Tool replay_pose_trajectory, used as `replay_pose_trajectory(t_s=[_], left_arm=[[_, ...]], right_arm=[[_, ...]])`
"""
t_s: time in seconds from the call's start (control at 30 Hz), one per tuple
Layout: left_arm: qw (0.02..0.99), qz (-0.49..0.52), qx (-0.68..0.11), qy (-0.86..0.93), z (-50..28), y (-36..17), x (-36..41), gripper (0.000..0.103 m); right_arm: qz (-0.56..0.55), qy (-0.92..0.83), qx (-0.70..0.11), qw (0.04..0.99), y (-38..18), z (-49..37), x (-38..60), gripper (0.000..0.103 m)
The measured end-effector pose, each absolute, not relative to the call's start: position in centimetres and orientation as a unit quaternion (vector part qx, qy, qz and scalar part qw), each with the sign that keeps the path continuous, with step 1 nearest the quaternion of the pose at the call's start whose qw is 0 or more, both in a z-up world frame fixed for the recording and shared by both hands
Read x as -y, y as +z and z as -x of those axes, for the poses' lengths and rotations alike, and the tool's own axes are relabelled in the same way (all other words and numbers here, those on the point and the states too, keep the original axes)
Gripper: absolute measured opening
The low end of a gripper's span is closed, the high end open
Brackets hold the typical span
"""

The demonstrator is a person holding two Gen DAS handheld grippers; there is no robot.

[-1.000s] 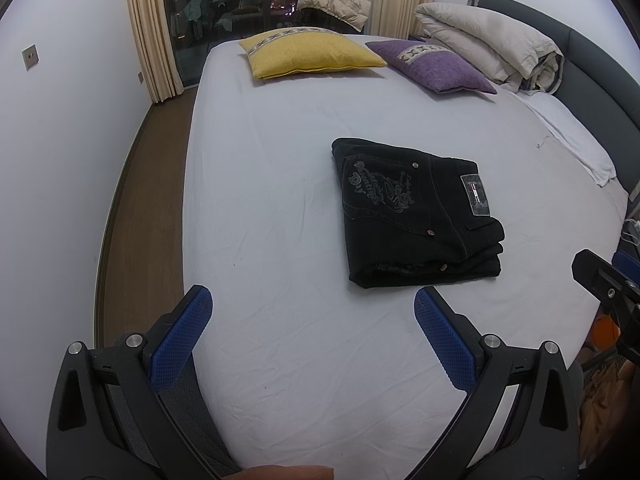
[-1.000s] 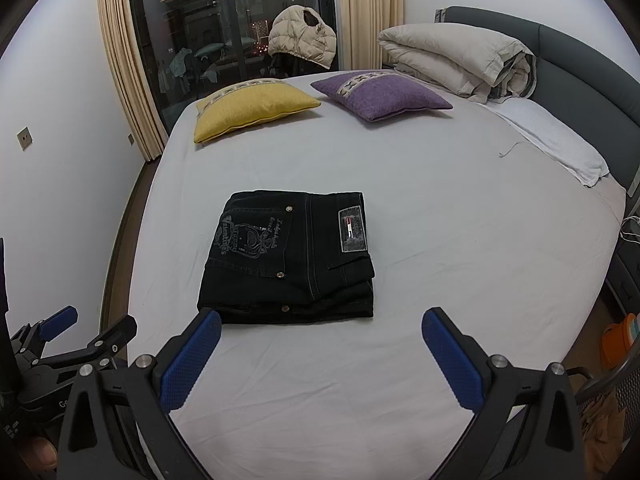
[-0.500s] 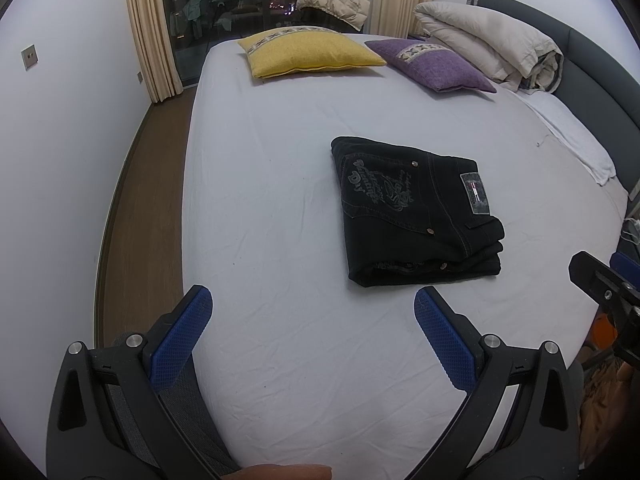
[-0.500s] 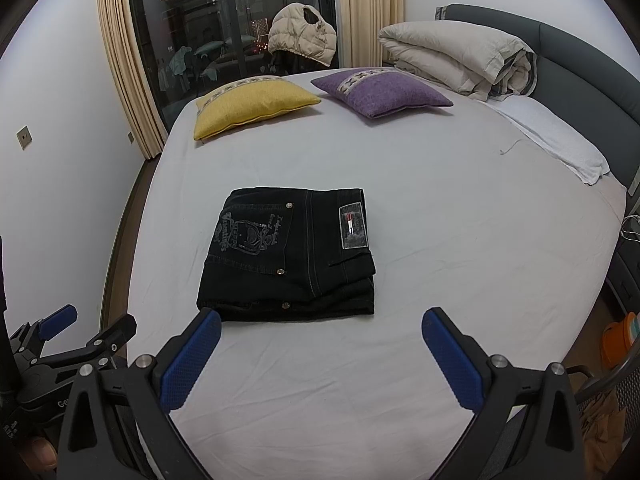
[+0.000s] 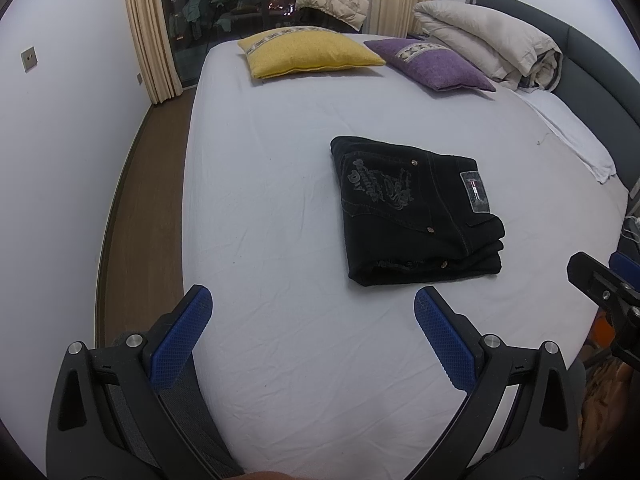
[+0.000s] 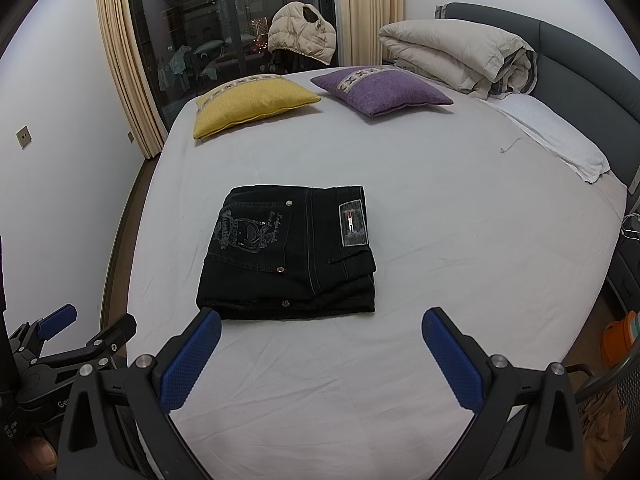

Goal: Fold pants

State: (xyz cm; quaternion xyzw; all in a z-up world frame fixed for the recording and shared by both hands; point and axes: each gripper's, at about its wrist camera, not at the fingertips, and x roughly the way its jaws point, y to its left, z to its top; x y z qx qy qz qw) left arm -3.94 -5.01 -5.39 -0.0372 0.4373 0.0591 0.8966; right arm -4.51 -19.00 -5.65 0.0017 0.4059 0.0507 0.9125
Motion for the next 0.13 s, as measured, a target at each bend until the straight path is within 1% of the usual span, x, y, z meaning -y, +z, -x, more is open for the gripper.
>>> replay_pose_trajectory(t_s=[0.13], left_arm=[[0.899, 0.032, -0.432, 0.058, 4.25, -5.34, 5.20, 0.103]], right_arm=[[-0.004, 0.050, -0.408, 0.912, -6.38, 5.03, 19.29, 0.103]])
